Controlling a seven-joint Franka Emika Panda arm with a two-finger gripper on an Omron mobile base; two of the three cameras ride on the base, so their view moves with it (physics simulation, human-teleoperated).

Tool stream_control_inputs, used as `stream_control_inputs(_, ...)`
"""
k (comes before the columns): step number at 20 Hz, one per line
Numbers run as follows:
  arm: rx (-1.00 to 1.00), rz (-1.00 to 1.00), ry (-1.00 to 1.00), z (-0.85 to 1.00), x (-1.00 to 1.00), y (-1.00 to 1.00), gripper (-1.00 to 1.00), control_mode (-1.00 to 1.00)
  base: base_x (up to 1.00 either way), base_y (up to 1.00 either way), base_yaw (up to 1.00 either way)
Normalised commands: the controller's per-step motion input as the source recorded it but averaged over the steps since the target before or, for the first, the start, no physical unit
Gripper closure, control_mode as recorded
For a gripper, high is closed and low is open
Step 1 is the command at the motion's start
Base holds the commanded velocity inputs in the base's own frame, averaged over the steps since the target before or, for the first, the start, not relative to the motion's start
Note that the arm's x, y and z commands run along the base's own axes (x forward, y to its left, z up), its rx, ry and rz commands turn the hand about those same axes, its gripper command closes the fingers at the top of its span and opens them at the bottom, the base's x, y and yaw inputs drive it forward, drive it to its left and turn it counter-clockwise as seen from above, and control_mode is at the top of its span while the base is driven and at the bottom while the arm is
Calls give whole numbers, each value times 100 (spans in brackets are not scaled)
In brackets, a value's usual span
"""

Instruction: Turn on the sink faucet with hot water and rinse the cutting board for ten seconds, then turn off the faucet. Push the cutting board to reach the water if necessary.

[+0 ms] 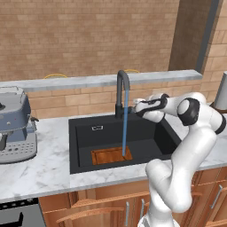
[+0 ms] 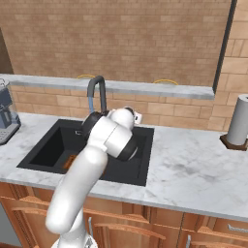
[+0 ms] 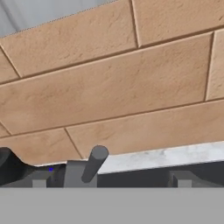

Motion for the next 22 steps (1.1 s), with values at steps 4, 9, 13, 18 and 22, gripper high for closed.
stream_control_inputs(4,0,0,0,9,-14,0,-100,-100,0,0,0)
stream_control_inputs(9,0,0,2,22,-20,0,-100,-100,0,0,0)
stream_control_inputs(13,0,0,7,23,-42,1,-100,-100,0,0,0)
stream_control_inputs(18,-1,0,7,10,-50,2,-100,-100,0,0,0)
stream_control_inputs(22,-1,0,9,13,-46,6,-100,-100,0,0,0)
